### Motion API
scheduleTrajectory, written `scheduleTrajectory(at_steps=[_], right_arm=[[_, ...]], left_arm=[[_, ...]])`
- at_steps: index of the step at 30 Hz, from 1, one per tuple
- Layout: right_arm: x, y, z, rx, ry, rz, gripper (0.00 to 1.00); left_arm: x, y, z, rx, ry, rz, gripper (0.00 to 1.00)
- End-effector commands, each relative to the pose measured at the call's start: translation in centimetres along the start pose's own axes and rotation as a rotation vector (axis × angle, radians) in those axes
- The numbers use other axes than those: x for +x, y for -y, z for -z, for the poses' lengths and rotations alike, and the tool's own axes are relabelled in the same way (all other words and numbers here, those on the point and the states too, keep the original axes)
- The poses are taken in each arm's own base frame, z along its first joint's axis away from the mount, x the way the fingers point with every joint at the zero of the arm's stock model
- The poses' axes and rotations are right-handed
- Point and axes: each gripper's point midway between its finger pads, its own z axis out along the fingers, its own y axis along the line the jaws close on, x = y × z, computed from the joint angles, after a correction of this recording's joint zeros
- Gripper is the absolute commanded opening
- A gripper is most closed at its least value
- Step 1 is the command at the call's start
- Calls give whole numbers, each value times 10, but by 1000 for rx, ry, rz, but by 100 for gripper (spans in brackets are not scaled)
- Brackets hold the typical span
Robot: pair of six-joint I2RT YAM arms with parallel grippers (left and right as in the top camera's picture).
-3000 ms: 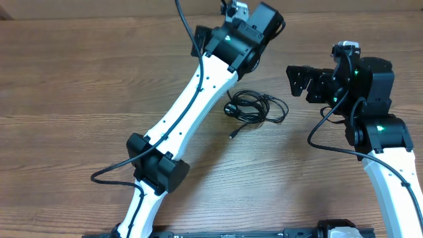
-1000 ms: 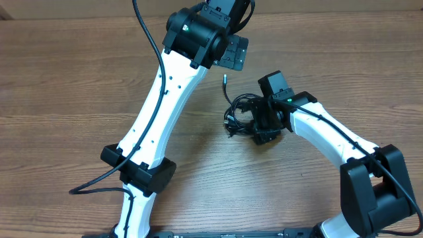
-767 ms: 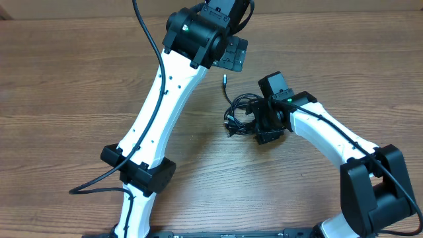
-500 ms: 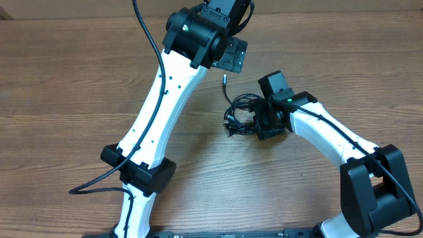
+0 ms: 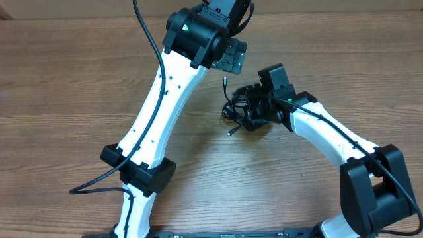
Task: Untangle cables
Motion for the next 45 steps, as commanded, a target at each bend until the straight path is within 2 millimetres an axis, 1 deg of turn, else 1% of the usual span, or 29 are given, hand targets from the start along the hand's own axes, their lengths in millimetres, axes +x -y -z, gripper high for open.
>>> scheduleTrajectory(at_steps=[1,3,5,6,8,11,12,13,14,16,18,19,20,21,23,24,27,29,31,35,37,39,43,45], right_arm=[[28,-26,7,-76,-151,-8,81],[34,-35,9,-109,-185,7,81],[30,-33,8,-106,-158,21,82],[22,-28,6,-86,-114,31,83],[2,-6,4,-4,-6,34,87],[-21,22,7,113,121,96,87],[-26,27,8,135,146,111,87],[-26,27,8,134,146,110,87],[-21,20,7,106,114,116,86],[-4,-4,5,6,20,149,82],[15,-38,8,-135,-71,208,81],[22,-52,11,-193,-101,225,80],[31,-66,15,-253,-137,230,81],[42,-86,23,-337,-190,223,82],[48,-102,30,-409,-208,236,84],[48,-107,32,-430,-201,243,85],[41,-110,32,-443,-158,241,88],[31,-107,29,-429,-91,274,90],[15,-97,23,-378,-5,304,89],[-30,-52,12,-171,214,268,89],[-44,-34,12,-94,286,248,89],[-51,-25,13,-51,321,272,89],[-50,-17,12,-14,315,292,89],[-50,-9,11,17,311,285,89]], left_arm=[[-7,-4,19,19,48,-2,100],[-7,-4,19,18,48,-3,100],[-6,-4,19,18,46,-3,100],[-6,-4,19,17,44,-3,100],[-3,-5,19,14,34,-6,100],[0,-6,19,11,21,-15,100],[0,-6,19,10,20,-17,100],[0,-6,19,11,21,-17,100],[0,-6,19,12,24,-16,100],[-2,-5,19,13,29,-14,100],[-2,-5,19,14,31,-14,100],[-2,-5,19,14,30,-14,100],[-2,-5,19,13,29,-14,100],[-1,-6,19,11,24,-16,99],[0,-6,19,10,20,-21,100],[1,-6,19,10,19,-28,100],[1,-6,19,9,17,-29,100],[1,-6,19,9,16,-29,100],[2,-6,19,8,13,-30,100],[4,-7,19,5,6,-32,100],[4,-7,19,5,6,-33,100],[4,-7,19,5,6,-39,100],[4,-7,19,6,6,-39,100],[4,-7,19,6,6,-39,100]])
